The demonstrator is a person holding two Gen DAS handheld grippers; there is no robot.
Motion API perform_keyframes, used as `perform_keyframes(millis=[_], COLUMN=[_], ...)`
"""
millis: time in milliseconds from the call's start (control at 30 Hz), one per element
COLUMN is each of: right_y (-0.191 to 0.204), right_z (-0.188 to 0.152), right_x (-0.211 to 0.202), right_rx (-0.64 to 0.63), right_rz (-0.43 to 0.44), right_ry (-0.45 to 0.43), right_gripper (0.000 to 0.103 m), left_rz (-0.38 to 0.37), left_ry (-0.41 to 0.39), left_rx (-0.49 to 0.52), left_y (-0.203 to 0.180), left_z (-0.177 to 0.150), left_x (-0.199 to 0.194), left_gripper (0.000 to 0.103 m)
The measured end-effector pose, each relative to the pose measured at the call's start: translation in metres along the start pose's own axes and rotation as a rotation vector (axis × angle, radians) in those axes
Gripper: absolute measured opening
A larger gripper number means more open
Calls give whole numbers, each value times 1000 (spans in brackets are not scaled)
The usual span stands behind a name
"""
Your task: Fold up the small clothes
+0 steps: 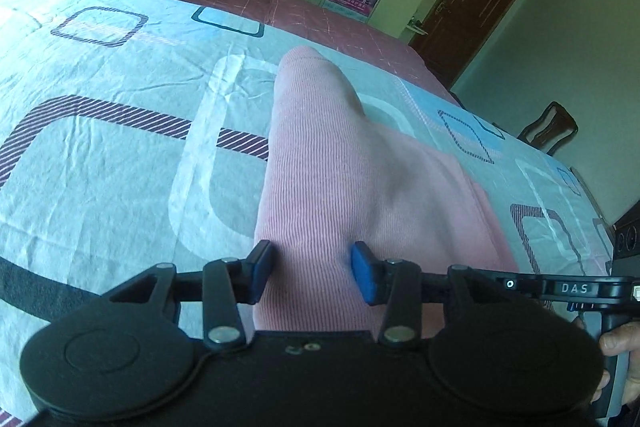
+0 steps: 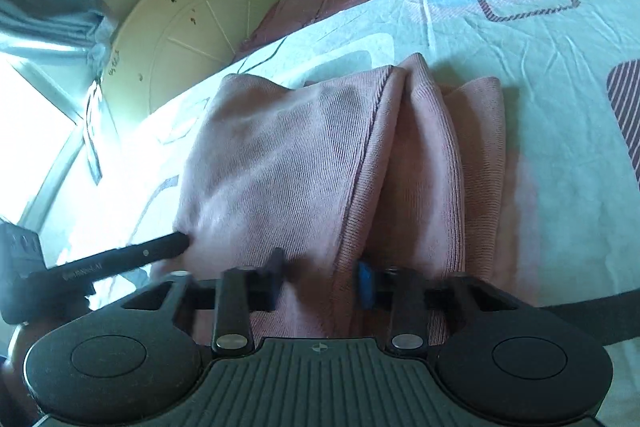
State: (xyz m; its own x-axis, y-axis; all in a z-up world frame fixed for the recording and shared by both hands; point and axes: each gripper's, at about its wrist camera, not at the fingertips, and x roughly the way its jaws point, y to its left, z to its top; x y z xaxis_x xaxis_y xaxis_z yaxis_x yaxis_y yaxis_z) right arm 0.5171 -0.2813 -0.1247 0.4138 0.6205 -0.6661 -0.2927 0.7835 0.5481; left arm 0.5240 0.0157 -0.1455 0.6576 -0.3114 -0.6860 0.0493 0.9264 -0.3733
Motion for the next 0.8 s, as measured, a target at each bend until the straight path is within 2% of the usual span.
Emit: perform_keyframes(millis=[33, 133, 267, 333, 367, 433, 467, 500, 600, 700, 733, 800], right_y=[6, 25, 50, 54, 51, 30, 16, 5, -5, -10, -15, -27], right_z=[1, -1, -1, -7, -13, -24, -30, -34, -37, -35, -30, -16], right_x=[1, -5, -39, -60, -64, -51, -39, -33, -39, -47, -50, -48], right_rx=[-29, -130, -204, -248, -254, -220, -181, -131, -36, 8, 39, 94], right_rz=[-17, -81, -134, -187, -215, -275, -301, -284, -225, -198, -188, -177], right_ry=[-2, -34, -130, -167, -167, -113, -74, -61, -117, -166, -188, -207], right_gripper=[10, 8, 7, 7, 7, 7, 7, 7, 8, 9, 13, 14], left_rz=[2, 9, -86, -137, -149, -141, -144, -140, -146, -151, -149, -141], left_ry=[-25, -107, -156, -128, -69, 69, 71, 58, 69, 27, 16, 4], left_rx=[21, 89, 142, 206, 233, 270, 283, 291, 274, 302, 315, 323], left_y=[-1, -5, -12, -28, -37, -47, -50, -53, -52, -47, -48, -49], left_z=[1, 4, 11, 13, 13, 5, -1, -3, 3, 13, 19, 31], left_x=[-5, -16, -24, -20, -9, 20, 27, 28, 26, 22, 23, 29], left_gripper=[42, 40, 37, 37, 37, 37, 37, 38, 38, 38, 38, 38])
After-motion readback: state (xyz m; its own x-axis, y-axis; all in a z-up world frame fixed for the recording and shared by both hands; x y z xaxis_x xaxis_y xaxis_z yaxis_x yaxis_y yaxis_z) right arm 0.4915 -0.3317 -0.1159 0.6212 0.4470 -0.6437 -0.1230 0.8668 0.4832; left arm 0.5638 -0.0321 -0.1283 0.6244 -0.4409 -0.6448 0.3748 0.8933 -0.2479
